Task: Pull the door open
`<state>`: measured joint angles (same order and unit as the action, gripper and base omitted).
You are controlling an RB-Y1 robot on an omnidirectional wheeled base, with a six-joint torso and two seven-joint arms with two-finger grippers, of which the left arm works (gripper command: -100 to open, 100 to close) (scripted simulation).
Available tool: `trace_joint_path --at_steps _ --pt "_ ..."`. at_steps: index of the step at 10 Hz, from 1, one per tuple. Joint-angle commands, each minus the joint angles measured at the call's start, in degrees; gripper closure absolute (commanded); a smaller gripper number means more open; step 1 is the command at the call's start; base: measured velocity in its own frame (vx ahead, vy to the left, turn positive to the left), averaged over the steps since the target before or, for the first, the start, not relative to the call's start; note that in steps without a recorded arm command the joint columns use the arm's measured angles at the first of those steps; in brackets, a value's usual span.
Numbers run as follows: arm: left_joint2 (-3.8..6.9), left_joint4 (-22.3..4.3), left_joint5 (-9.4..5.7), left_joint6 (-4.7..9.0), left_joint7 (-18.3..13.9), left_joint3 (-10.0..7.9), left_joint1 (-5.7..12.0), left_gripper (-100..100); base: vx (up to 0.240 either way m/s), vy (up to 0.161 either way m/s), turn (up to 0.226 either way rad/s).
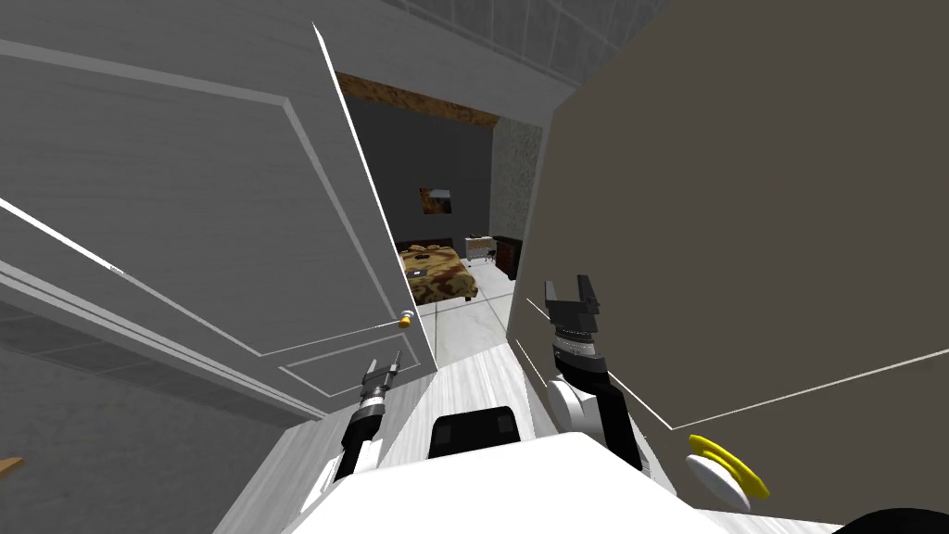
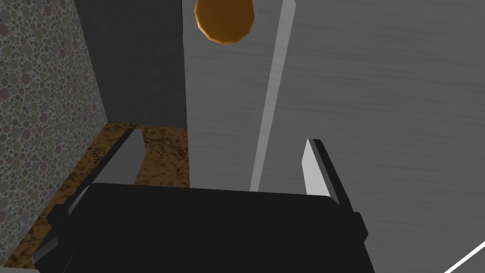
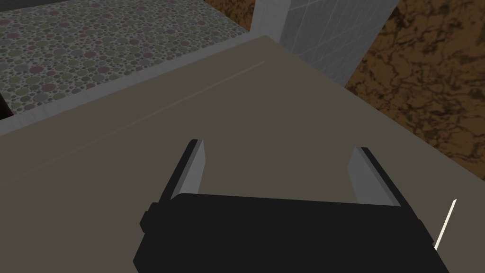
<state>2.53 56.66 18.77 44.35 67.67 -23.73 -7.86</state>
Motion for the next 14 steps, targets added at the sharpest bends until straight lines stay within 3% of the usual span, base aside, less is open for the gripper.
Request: trace_joint_path --at_steps 1,3,4,5,8,12,13,14 --pt "-0.65 -1.6 0.64 0.26 2.0 -0.53 0.34 -100 0.133 0.031 -0.032" --pt "-1.23 -3.6 1.15 0.79 3.8 -1.10 0.82 -100 0.136 0.020 -0.029" --pt "-1.04 -2.7 0.99 0.53 3.0 -0.85 0.57 -100 0.050 0.007 -0.006" --pt "0.06 -3.3 0.69 0.79 2.9 -1.35 0.54 -100 0.110 0.008 -0.065" --pt "1.44 -4.4 0.08 1.38 2.4 -2.23 0.45 -100 0.201 0.021 -0.076" --pt "2.38 -6.0 -0.83 2.26 1.7 -3.54 0.31 -100 0.203 0.028 -0.071" --pt "2.23 -5.1 -0.63 1.72 1.7 -3.22 0.05 -100 0.085 0.015 -0.013" --pt "2.23 -5.1 -0.63 1.72 1.7 -3.22 0.05 100 -0.011 -0.002 0.009"
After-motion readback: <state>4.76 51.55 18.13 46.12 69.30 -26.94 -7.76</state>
